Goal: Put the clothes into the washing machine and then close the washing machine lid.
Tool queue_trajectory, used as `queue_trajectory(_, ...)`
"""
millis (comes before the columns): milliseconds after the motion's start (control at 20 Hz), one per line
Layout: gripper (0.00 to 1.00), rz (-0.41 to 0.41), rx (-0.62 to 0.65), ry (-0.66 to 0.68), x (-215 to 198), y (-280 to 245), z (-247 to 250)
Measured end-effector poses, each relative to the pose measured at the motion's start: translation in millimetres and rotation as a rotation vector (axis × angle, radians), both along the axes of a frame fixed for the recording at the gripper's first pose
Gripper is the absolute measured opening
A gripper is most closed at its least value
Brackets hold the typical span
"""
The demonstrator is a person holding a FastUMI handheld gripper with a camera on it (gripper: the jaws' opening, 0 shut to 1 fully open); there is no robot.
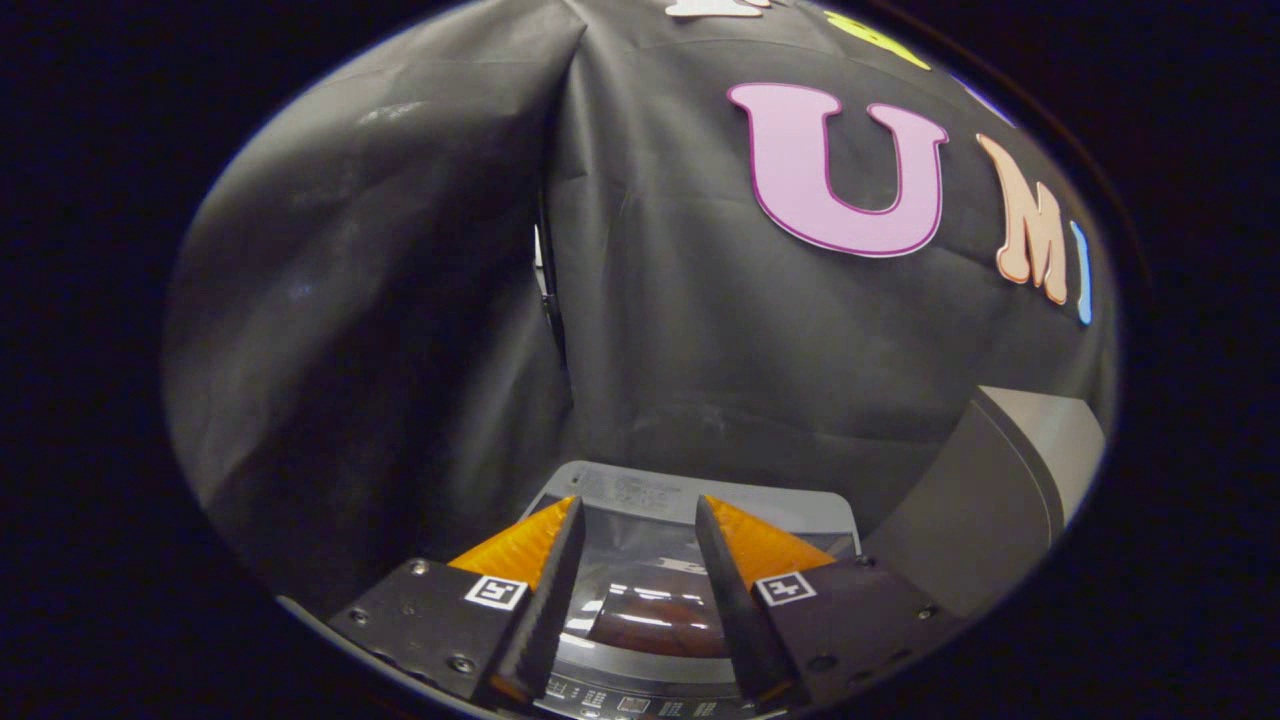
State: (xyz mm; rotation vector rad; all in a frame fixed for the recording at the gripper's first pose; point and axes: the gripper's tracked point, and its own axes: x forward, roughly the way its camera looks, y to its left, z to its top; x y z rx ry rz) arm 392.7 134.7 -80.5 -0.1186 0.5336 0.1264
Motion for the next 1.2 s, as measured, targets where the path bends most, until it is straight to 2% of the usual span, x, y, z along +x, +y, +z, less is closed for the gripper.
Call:
queue_trajectory(450, 0.68, 0.01, 0.081, -0.034, -48.7, -0.6, -0.7)
queue_trajectory(500, 0.71, 0.015, 0.077, -0.042, -53.6, -2.0, 0.8)
queue_trajectory(650, 0.87, 0.033, 0.047, -0.088, -70.2, -4.9, 9.9)
queue_trajectory(850, 0.97, 0.048, 0.008, -0.142, -94.5, -7.7, 26.1)
queue_trajectory(1200, 0.96, 0.029, 0.039, -0.215, -135.3, -17.7, 56.7)
